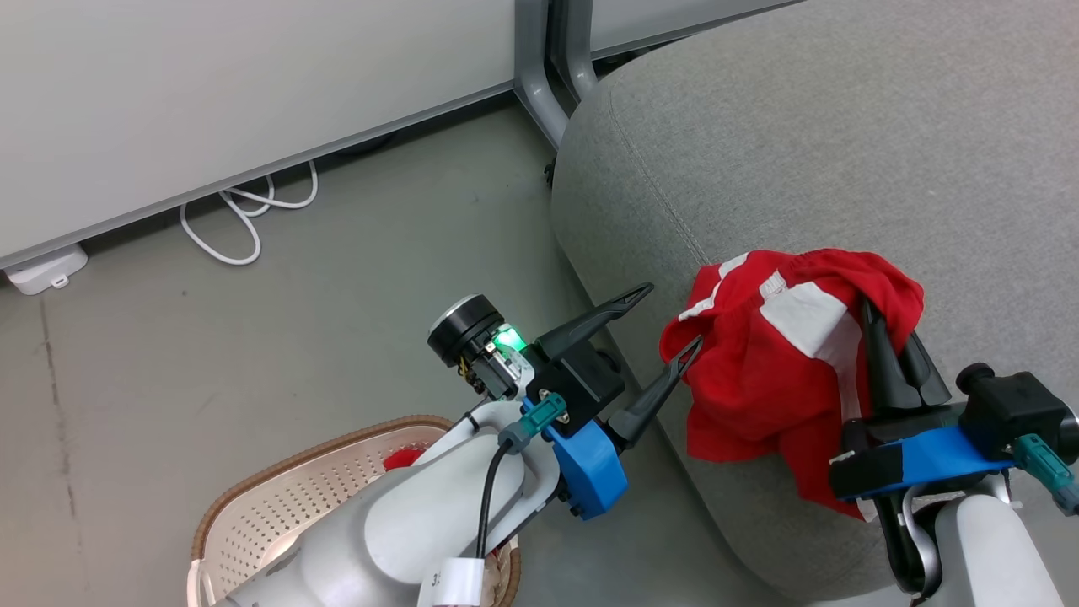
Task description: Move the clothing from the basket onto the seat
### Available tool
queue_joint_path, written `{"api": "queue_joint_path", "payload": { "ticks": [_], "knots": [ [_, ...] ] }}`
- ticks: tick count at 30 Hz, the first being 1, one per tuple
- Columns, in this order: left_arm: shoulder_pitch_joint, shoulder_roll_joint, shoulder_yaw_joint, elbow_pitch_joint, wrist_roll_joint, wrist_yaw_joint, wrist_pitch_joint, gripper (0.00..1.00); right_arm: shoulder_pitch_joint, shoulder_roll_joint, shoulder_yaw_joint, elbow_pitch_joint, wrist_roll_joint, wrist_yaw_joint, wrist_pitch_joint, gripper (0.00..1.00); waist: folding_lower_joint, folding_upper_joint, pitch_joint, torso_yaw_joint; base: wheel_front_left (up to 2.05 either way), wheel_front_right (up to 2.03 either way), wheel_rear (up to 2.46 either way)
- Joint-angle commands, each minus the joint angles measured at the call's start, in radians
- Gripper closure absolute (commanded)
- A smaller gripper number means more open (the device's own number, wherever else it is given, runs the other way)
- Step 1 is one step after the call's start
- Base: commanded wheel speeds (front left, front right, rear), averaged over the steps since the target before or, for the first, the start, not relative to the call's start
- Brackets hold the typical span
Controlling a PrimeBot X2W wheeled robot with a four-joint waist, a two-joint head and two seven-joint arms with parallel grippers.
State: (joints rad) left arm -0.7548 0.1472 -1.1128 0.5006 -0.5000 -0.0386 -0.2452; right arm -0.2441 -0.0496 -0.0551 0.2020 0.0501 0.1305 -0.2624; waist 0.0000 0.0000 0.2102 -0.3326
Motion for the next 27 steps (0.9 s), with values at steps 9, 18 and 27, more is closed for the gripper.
{"api": "queue_joint_path", "payload": {
  "ticks": [9, 18, 27],
  "knots": [
    [-0.006, 0.02, 0.009, -0.027, 0.007, 0.023, -0.006, 0.0, -0.042, -0.002, 0.009, -0.039, -0.008, 0.0, -0.004, 1.0, 0.0, 0.0, 0.019, 0.005, 0.0, 0.0, 0.0],
    [-0.058, 0.056, 0.025, -0.089, 0.024, 0.036, -0.01, 0.0, -0.278, -0.002, -0.064, -0.117, -0.105, 0.0, -0.004, 1.0, 0.0, 0.0, 0.131, 0.029, 0.0, 0.0, 0.0],
    [-0.144, 0.141, 0.035, -0.174, 0.067, 0.036, 0.026, 0.0, -0.596, -0.134, -0.238, -0.182, -0.161, 0.0, -0.004, 1.0, 0.0, 0.0, 0.34, 0.059, 0.0, 0.0, 0.0]
  ]
}}
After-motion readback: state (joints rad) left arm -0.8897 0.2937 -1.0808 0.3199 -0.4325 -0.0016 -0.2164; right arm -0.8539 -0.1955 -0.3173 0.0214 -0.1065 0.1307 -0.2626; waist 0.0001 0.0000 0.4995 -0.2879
